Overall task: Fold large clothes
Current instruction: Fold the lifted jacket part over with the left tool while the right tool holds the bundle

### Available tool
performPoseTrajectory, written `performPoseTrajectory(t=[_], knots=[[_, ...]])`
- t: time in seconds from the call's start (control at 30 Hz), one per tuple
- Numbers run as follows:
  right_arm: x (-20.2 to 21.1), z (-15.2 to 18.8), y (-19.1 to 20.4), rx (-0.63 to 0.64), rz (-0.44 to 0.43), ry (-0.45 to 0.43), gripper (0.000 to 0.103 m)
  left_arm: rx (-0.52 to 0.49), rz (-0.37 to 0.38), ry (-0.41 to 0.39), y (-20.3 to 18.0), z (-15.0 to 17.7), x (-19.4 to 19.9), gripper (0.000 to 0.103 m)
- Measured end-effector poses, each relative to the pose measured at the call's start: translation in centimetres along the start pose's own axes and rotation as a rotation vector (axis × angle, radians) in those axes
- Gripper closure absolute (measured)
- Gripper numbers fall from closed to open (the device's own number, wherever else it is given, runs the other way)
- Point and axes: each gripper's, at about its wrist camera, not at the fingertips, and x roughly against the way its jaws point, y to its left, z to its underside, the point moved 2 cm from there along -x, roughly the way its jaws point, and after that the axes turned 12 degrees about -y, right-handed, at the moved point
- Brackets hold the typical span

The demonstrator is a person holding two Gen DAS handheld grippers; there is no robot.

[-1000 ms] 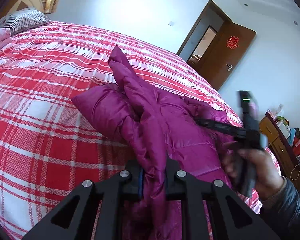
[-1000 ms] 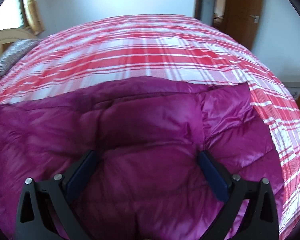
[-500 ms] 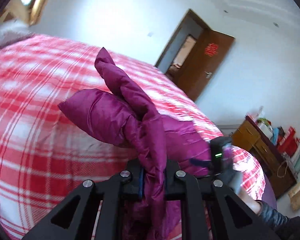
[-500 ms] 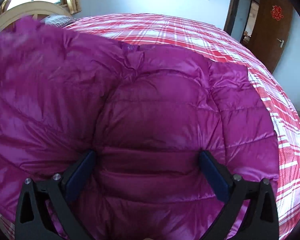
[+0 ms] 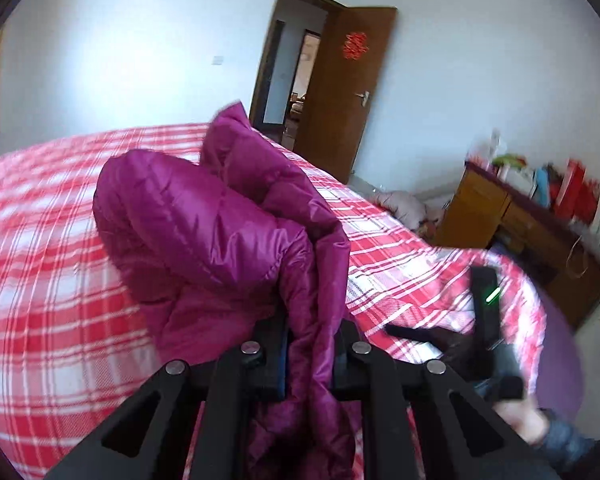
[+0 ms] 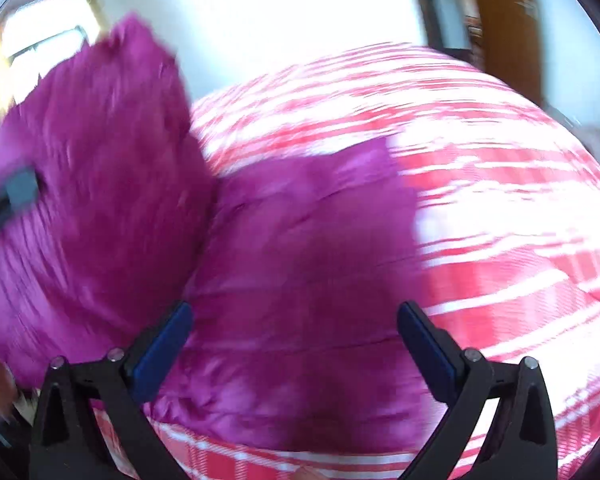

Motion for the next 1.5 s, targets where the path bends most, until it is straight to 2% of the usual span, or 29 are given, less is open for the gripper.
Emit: performPoseTrajectory(t=[0.07,0.13,0.23,0.3,0.4,0.47,0.57,0.63,0.7,0.73,0.8,0.9,0.97,1.0,1.1,1.2,1.23,1.27,1.3,1.37,1.43,1.5], knots=[[1.2,-1.3,-3.1,-0.094,0.027,-0.061,0.0,-0.03,-0.007,0.014,-1.6,1.1,-2.3,0.09],[2.3,-2.4,-5.7,-0.192,0.019,-0.118,0.002,-0.099,-0.046,0.01,-3.4,2.6,-4.9,0.089],[3.4,-3.9,-7.3,-0.251,0.018,-0.181,0.012,-0.26,-0.083,0.016,-6.4,6.0,-8.0,0.089],[3.9,-4.4,-7.9,-0.254,0.001,-0.186,0.019,-0.354,-0.093,0.02,-7.7,8.4,-9.4,0.088],[3.3,-6.0,-6.6,-0.215,-0.076,-0.164,0.024,-0.423,-0.107,-0.007,-8.5,10.0,-9.9,0.078],[3.3,-7.0,-7.2,-0.181,-0.153,-0.122,0.025,-0.437,-0.101,-0.014,-8.7,10.5,-9.8,0.073],[1.4,-7.8,-4.9,-0.124,-0.242,-0.037,0.026,-0.445,-0.091,-0.012,-8.9,10.2,-9.6,0.065],[-0.1,-7.7,-3.9,-0.089,-0.25,0.01,0.032,-0.456,-0.079,-0.015,-10.1,9.8,-9.2,0.058],[-1.7,-7.5,-3.4,-0.04,-0.165,0.042,0.063,-0.475,-0.08,-0.017,-10.6,9.8,-8.2,0.048],[-2.3,-7.5,-3.5,-0.023,-0.094,0.044,0.065,-0.477,-0.075,-0.025,-10.7,9.6,-7.0,0.044],[-2.7,-7.2,-3.8,-0.018,-0.034,0.047,0.065,-0.471,-0.064,-0.064,-10.6,9.1,-4.0,0.028],[-3.0,-6.6,-4.7,-0.012,0.017,0.056,0.065,-0.444,-0.048,-0.145,-9.4,8.2,0.1,0.015],[-3.2,-6.6,-5.3,-0.003,0.038,0.057,0.064,-0.418,-0.083,-0.185,-7.7,7.5,1.1,0.008],[-2.7,-6.6,-5.4,0.002,0.055,0.057,0.062,-0.396,-0.125,-0.191,-6.1,7.2,0.9,0.007],[-2.1,-7.0,-5.0,-0.001,0.089,0.052,0.062,-0.268,-0.201,-0.113,-1.5,7.0,-2.2,0.007],[-1.0,-8.7,-4.3,-0.008,0.147,-0.014,0.061,-0.176,-0.188,-0.046,0.4,7.8,-4.3,0.007],[0.2,-9.7,-3.2,-0.021,0.137,-0.067,0.06,-0.161,-0.187,-0.053,0.4,8.1,-4.6,0.007],[0.9,-10.4,-2.6,-0.033,0.118,-0.096,0.054,-0.164,-0.183,-0.074,0.0,8.3,-4.6,0.007],[1.6,-11.2,-1.8,-0.056,0.083,-0.133,0.041,-0.174,-0.164,-0.089,-0.6,8.4,-4.3,0.007],[2.2,-12.3,-0.3,-0.158,-0.039,-0.205,0.023,-0.171,-0.127,-0.111,-1.4,8.4,-3.7,0.007],[1.0,-12.5,0.6,-0.275,-0.162,-0.23,0.021,-0.137,-0.103,-0.148,-1.3,8.1,-2.1,0.007],[-0.5,-12.2,0.5,-0.358,-0.18,-0.246,0.021,-0.108,-0.11,-0.179,-0.6,7.9,-0.5,0.007]])
